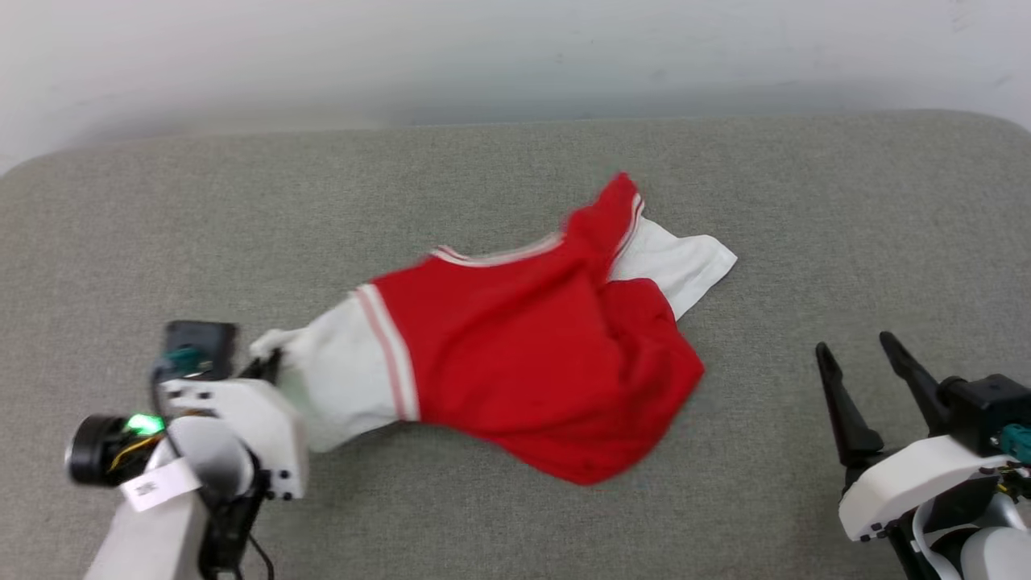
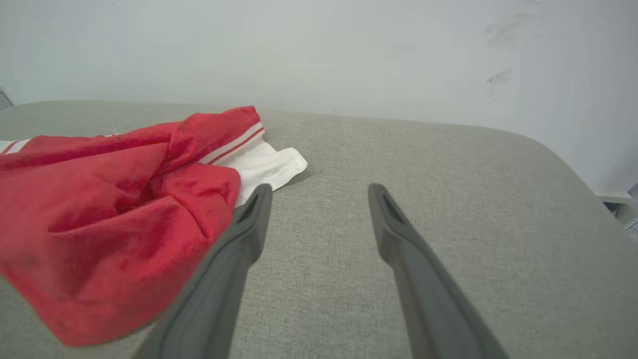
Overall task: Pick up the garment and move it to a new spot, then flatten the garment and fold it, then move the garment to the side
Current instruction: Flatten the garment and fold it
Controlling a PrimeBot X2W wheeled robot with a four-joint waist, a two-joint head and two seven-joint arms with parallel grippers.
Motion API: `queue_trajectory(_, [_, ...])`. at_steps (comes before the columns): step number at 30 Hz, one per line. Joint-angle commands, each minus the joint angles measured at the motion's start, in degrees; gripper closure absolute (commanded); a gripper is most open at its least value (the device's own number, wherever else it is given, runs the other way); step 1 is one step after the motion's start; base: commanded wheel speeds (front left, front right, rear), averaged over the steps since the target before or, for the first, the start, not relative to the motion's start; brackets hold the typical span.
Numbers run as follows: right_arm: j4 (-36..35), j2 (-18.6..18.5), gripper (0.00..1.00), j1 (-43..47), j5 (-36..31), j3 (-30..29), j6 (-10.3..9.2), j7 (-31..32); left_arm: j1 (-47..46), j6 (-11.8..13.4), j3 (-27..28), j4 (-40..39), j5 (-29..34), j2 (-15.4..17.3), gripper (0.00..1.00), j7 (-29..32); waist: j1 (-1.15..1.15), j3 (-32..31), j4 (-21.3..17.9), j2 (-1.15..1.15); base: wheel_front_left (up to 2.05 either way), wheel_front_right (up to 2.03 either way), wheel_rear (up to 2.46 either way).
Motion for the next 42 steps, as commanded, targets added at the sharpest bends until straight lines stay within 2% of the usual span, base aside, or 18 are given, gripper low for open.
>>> queue_trajectory(1, [0.4, 0.5, 0.0, 0.3, -0.4, 0.3, -0.06, 0.4, 1.3, 0.9, 1.6, 0.0, -1.2, 0.1, 1.0, -0.9, 0.0, 0.1, 0.1, 0.0, 0.0, 0.0, 0.0])
queue_trajectory(4, [0.8, 0.7, 0.0, 0.4, -0.7, 0.8, -0.06, 1.4, 3.0, 2.2, 4.9, 1.6, -2.5, 1.3, 1.0, -3.4, 0.0, 0.6, 0.2, 0.0, 0.0, 0.0, 0.0])
queue_trajectory(8, [1.0, 0.3, 0.0, 0.5, -0.7, 1.0, -0.06, 2.3, 3.8, 1.7, 5.9, 6.0, -2.7, 1.6, 1.0, -7.1, 0.0, 1.1, 0.5, 0.0, 0.0, 0.0, 0.0])
queue_trajectory(9, [1.1, 0.2, 0.0, 0.5, -0.7, 1.0, -0.06, 2.5, 3.5, 1.5, 5.8, 6.8, -2.3, 1.5, 0.83, -8.6, 0.0, 1.1, 0.6, 0.0, 0.0, 0.0, 0.0])
queue_trajectory(10, [1.1, 0.1, 0.0, 0.4, -0.6, 0.9, -0.06, 2.7, 3.3, 1.3, 5.4, 7.5, -1.8, 1.3, 0.28, -10.1, 0.0, 1.1, 0.8, 0.0, 0.0, 0.0, 0.0])
queue_trajectory(11, [1.1, 0.1, 0.0, 0.4, -0.6, 0.8, -0.06, 2.8, 3.0, 1.2, 5.1, 8.2, -1.8, 0.8, 0.0, -11.6, 0.0, 1.1, 1.0, 0.0, 0.0, 0.0, 0.0])
queue_trajectory(20, [1.2, -0.4, 0.0, 1.2, -0.4, 0.4, -0.06, 4.0, 2.1, -0.5, 0.8, 7.4, 2.8, -1.8, 0.0, -29.5, 0.0, -1.4, 4.2, 0.0, 0.0, 0.0, 0.0])
queue_trajectory(22, [1.2, -0.6, 0.0, 1.6, -0.2, 0.7, -0.06, 4.2, 3.2, -0.2, 0.0, 6.2, 3.9, -2.6, 0.0, -33.2, 0.0, -2.4, 5.1, 0.0, 0.0, 0.0, 0.0])
queue_trajectory(25, [1.0, -1.2, 0.0, 2.2, 0.1, 1.1, -0.06, 4.8, 5.3, 0.3, -1.2, 2.9, 5.4, -3.9, 0.0, -36.0, 0.0, -3.9, 6.7, 0.0, 0.0, 0.0, 0.0])
queue_trajectory(31, [-0.5, -4.7, 0.0, 1.8, 1.5, 4.8, -0.06, 8.2, 9.2, 0.3, -4.2, -3.5, 8.3, -6.0, 0.0, -37.0, 0.0, -4.8, 9.9, 0.0, 0.0, 0.0, 0.0])
queue_trajectory(36, [-1.5, -10.7, 0.0, -2.5, 6.5, 12.8, -0.06, 17.0, 11.6, -0.2, -5.6, -6.7, 9.9, -7.6, 0.0, -36.9, 0.0, -4.7, 13.3, 0.0, 0.0, 0.0, 0.0])
queue_trajectory(40, [-0.6, -16.2, 0.0, -8.2, 12.3, 19.5, -0.06, 28.5, 11.7, -0.9, -6.1, -6.9, 10.4, -8.7, 0.0, -36.9, 0.0, -4.0, 15.9, 0.0, 0.0, 0.0, 0.0])
queue_trajectory(42, [0.6, -17.6, 0.0, -10.6, 15.1, 22.4, -0.06, 35.8, 12.0, -1.4, -6.4, -6.0, 10.1, -9.1, 0.0, -36.9, 0.0, -3.7, 17.2, 0.0, 0.0, 0.0, 0.0])
